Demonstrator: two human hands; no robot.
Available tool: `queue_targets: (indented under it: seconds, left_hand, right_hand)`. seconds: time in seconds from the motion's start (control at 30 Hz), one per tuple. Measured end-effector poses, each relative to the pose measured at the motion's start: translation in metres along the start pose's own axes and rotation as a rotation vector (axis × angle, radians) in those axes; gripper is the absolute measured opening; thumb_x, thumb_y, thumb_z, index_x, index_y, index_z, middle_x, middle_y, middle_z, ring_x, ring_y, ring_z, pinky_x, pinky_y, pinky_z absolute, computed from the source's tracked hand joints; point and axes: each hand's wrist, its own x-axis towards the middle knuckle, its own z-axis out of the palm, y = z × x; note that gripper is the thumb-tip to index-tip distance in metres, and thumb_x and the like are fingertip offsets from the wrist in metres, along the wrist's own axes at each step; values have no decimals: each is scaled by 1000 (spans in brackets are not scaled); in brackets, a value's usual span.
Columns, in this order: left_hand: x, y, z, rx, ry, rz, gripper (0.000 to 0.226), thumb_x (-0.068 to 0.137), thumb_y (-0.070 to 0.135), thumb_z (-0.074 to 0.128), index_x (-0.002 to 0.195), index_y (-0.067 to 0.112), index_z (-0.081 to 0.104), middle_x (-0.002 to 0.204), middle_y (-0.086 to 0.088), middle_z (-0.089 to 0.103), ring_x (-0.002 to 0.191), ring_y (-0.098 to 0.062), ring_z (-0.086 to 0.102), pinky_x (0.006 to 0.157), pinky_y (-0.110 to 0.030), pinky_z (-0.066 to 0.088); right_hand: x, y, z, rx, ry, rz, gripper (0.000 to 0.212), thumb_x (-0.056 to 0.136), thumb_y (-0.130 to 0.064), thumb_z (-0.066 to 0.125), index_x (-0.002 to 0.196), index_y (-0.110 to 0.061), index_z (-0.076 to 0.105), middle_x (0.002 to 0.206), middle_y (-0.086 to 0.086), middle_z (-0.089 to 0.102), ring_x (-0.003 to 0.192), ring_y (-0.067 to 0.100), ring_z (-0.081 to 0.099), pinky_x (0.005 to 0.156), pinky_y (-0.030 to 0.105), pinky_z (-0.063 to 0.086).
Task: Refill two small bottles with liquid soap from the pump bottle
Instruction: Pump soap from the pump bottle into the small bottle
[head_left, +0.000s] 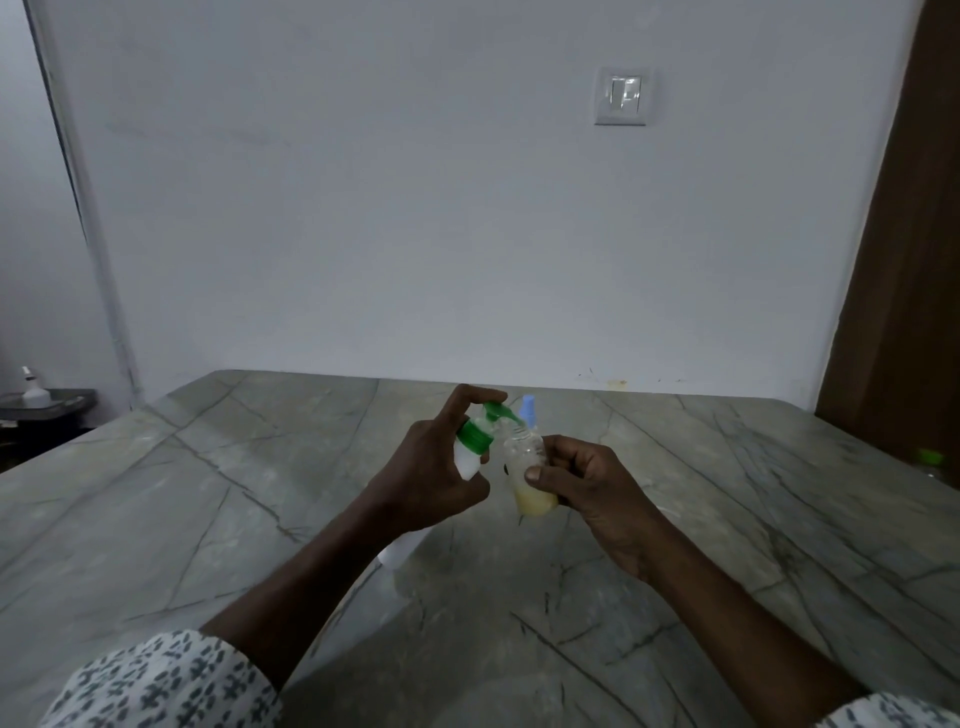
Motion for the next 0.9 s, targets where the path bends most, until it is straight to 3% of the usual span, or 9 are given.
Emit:
queue_targets:
  seconds: [0.27,0.6,0.9]
  left_hand:
    - [1,-2,1,9,1,-32,66,71,6,76,118,35,39,96,6,66,84,0,61,67,-7,49]
    - [0,0,1,-18,0,-8,75,68,4,74,129,30,39,88,6,66,77,-6,62,64,-9,47]
    - [2,-1,1,-6,4,-17,67,70,5,76,118,32,40,93,4,67,82,-4,62,66,-9,49]
  right_hand:
    - [-1,2,1,-37,-29,19,24,89,-8,66,106,-24,71,106,1,76,100,21,72,95,42,55]
    - [0,-1,0,-20,4,8,25,88,-6,66,103,-25,72,106,4,76,101,24,71,96,46,54]
    - [0,3,1,-53,-14,28,24,89,-9,66,108,-24,70,109,3,75,103,24,70,99,48,52]
